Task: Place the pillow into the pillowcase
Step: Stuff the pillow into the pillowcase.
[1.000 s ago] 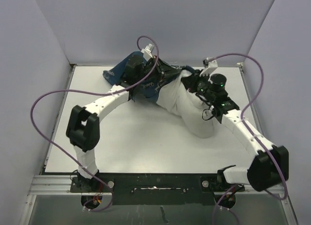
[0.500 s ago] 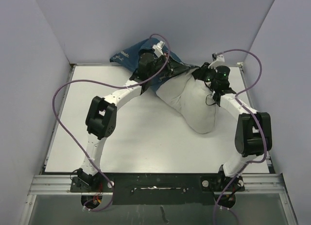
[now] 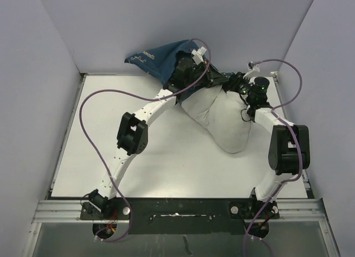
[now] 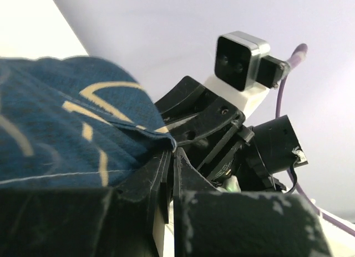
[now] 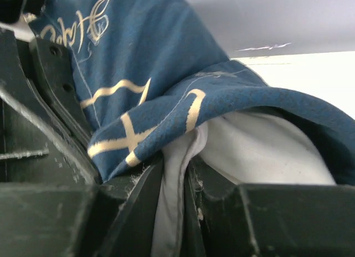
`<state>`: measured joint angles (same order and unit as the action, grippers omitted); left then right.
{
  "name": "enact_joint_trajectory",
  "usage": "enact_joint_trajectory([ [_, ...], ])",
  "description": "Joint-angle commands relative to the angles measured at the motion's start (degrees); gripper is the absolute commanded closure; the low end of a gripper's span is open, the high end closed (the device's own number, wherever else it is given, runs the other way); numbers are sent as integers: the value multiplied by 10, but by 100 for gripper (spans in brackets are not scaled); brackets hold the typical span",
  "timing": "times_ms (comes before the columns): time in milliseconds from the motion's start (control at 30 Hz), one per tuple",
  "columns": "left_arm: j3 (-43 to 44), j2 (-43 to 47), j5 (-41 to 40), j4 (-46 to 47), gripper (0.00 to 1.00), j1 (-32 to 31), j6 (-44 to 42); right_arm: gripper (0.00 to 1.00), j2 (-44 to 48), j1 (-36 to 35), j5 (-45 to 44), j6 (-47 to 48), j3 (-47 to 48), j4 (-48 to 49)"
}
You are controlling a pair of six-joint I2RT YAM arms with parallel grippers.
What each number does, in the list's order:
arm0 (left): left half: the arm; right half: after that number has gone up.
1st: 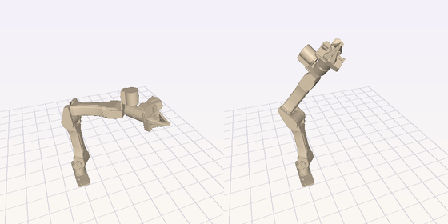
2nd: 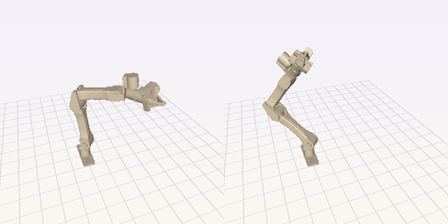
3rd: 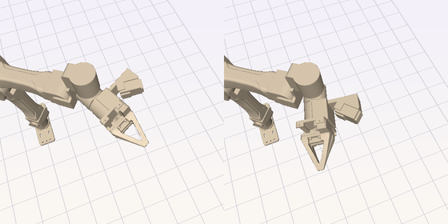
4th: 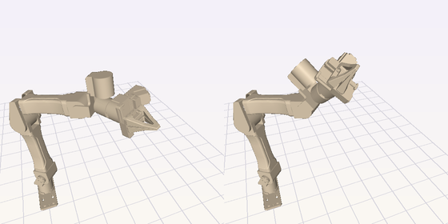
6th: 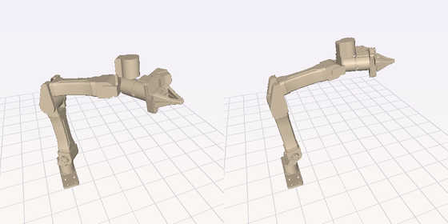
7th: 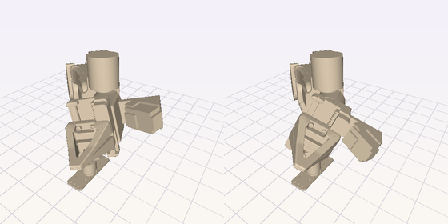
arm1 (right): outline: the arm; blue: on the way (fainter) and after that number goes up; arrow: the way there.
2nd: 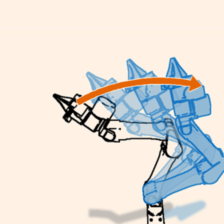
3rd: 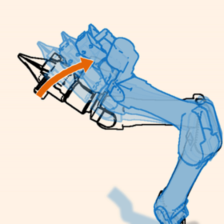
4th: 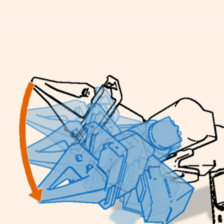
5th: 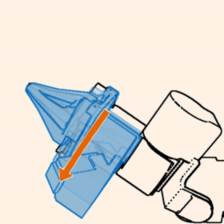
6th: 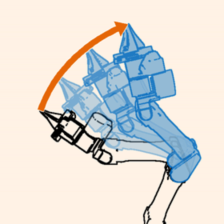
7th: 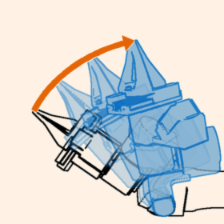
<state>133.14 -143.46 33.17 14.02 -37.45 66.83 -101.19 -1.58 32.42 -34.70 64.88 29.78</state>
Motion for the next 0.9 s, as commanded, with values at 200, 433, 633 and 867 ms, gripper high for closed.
enact_joint_trajectory([
  [200,102,194,-51,-203,100,-143,-222,97,93,-34,182,-317,38,93],
  [433,93,247,-113,-239,100,-168,-245,100,91,-25,141,-324,106,9],
  [633,-233,325,-132,-152,100,-92,-63,100,80,-27,164,-138,12,-149],
  [867,-393,396,-170,-130,100,-75,-16,100,147,-44,240,-149,49,-52],
])
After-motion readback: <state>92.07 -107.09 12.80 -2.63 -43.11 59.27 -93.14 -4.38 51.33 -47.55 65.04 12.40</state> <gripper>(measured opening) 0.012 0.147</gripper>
